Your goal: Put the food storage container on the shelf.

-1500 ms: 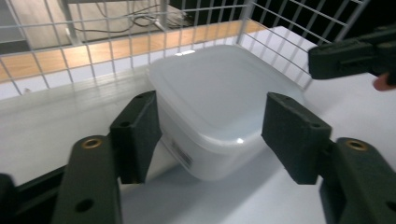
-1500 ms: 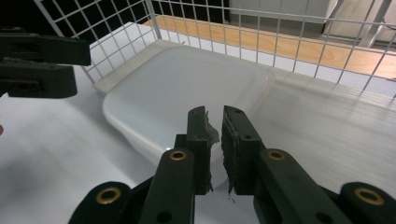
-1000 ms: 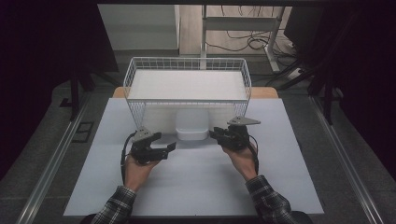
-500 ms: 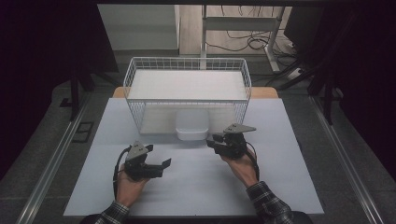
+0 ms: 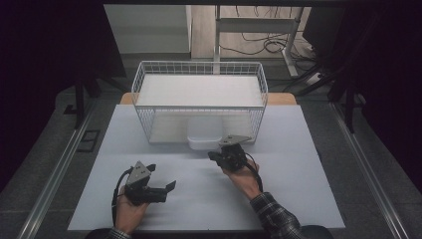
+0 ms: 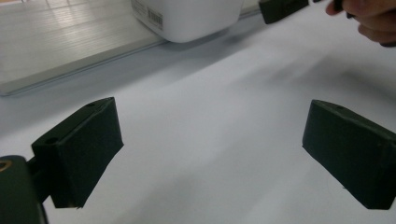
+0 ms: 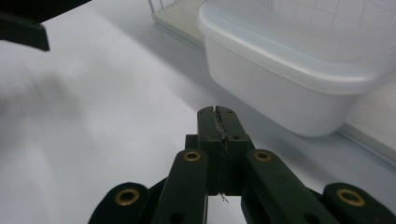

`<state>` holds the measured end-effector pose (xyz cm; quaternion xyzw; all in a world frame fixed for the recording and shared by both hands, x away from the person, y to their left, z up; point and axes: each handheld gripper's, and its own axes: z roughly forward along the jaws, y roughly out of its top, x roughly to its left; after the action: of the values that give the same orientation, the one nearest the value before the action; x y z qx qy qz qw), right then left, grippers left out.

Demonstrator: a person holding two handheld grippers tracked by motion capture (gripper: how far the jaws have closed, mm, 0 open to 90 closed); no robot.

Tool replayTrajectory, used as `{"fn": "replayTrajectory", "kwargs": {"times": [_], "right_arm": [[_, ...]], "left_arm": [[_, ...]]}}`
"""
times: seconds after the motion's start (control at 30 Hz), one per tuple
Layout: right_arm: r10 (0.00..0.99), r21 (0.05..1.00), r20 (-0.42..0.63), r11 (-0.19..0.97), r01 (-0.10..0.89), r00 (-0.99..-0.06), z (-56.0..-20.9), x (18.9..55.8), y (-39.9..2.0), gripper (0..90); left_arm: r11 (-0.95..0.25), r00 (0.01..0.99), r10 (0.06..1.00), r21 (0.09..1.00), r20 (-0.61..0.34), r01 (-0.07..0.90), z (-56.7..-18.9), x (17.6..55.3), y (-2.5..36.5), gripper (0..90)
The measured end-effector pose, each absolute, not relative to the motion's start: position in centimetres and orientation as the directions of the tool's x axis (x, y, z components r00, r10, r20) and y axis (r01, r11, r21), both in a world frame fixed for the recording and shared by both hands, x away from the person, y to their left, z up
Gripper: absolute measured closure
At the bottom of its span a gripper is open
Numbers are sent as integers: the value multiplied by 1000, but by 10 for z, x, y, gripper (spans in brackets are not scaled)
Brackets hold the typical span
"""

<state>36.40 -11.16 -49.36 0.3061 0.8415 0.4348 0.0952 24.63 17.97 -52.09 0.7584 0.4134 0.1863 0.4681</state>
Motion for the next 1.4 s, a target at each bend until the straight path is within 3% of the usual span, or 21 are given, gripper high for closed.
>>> {"fn": "replayTrajectory", "kwargs": {"times": [0.43,1.4], "right_arm": [[626,780,58,458,427,-778,-502,391,-88,891],[662,787,10,457,414,-749,-500,427,-78,891]], "left_arm": [[-251,607,790,856,-89,452,-526,249,176,36],[-245,610,784,846,-115,474,-528,252,175,38]]}}
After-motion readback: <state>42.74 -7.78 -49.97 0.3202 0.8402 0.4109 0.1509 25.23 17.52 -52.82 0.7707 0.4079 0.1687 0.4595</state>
